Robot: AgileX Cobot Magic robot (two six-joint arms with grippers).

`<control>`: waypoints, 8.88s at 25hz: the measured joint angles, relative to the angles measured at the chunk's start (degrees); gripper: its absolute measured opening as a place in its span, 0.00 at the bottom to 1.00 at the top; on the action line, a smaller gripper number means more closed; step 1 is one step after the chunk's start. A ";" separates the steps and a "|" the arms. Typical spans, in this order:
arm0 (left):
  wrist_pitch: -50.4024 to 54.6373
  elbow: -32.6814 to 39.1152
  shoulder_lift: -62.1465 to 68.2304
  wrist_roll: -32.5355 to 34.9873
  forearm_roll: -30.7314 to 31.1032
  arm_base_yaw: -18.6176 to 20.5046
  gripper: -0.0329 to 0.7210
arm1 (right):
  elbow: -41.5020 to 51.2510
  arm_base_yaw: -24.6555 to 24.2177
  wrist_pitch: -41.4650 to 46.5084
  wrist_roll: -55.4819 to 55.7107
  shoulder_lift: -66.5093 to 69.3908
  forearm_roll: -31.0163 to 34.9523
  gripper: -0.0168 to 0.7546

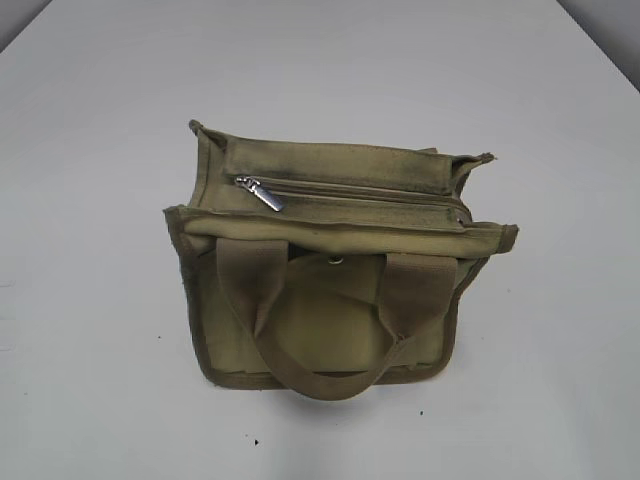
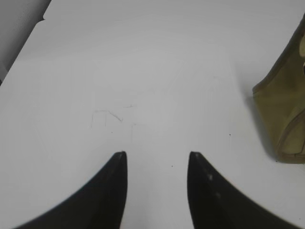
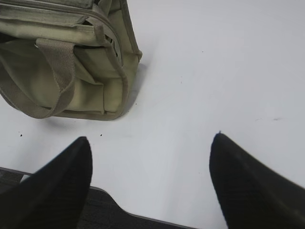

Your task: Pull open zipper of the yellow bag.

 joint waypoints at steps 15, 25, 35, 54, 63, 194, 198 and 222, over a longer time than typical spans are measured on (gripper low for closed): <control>0.00 0.00 0.00 0.00 0.00 0.00 0.48 | 0.00 0.00 0.00 0.00 0.00 0.00 0.79; 0.00 0.00 0.00 0.00 0.00 0.00 0.48 | 0.00 0.00 -0.06 0.00 0.00 0.04 0.79; -0.05 0.00 0.36 0.00 -0.34 0.00 0.48 | 0.00 0.00 -0.24 0.00 0.85 0.78 0.79; -19.19 -13.86 53.21 23.83 -51.51 0.00 0.48 | -8.82 14.83 -22.69 -18.63 44.69 7.43 0.79; -13.78 -25.54 80.64 29.39 -60.62 -9.76 0.48 | -21.87 26.60 -24.51 -27.08 69.45 7.30 0.79; 0.88 -3.36 10.72 1.93 -1.74 -18.44 0.65 | -2.67 13.79 7.56 1.92 13.93 -6.45 0.79; 0.54 -0.24 3.02 1.93 -1.74 -18.44 0.65 | -2.67 13.79 4.15 1.92 12.04 -6.45 0.79; 0.02 0.00 0.79 4.68 -0.64 -18.44 0.65 | 0.00 13.78 1.15 1.54 12.04 -5.45 0.79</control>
